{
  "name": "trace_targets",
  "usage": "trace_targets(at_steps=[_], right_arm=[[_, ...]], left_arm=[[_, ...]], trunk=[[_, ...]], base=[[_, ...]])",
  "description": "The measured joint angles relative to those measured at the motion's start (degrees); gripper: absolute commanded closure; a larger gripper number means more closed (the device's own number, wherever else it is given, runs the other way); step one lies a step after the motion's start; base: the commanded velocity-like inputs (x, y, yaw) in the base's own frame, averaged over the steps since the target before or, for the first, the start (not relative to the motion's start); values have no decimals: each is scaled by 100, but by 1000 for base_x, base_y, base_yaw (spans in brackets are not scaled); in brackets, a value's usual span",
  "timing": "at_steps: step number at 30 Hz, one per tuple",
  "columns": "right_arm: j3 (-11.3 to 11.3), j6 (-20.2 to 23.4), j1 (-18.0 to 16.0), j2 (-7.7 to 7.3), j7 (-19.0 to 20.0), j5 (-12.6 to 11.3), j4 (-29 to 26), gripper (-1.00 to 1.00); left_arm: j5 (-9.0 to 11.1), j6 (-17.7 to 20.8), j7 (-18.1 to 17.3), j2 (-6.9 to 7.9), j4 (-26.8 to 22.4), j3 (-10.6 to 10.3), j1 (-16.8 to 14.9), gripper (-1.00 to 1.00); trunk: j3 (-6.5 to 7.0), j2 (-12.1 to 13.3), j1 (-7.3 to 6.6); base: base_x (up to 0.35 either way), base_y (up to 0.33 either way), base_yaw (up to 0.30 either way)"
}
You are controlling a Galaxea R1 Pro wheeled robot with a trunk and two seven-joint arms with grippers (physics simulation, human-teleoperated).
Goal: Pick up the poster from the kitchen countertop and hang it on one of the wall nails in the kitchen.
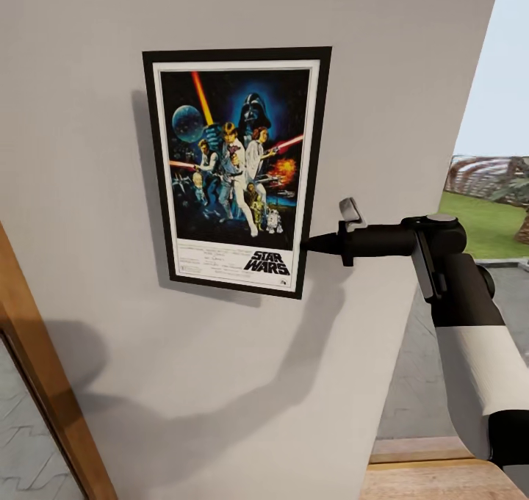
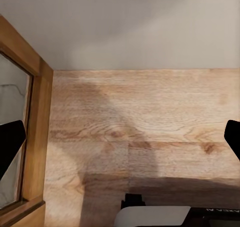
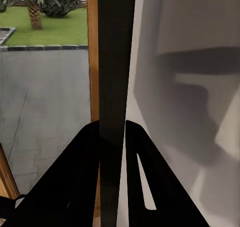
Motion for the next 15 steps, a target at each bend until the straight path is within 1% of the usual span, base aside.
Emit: trace_targets(at_steps=[3,9,15], right_arm=[[0,0,0,0,0,0,0,100],[0,0,0,-1,0,0,-2,100],[0,0,0,0,0,0,-2,100]], left_arm=[[0,0,0,0,0,0,0,-100],[0,3,-1,0,-1,1,0,-100],[0,1,-1,0,0,0,0,-100]], trunk=[[0,0,0],[0,0,0],[0,0,0]], base=[[0,37,0],[0,114,0],[0,29,0]])
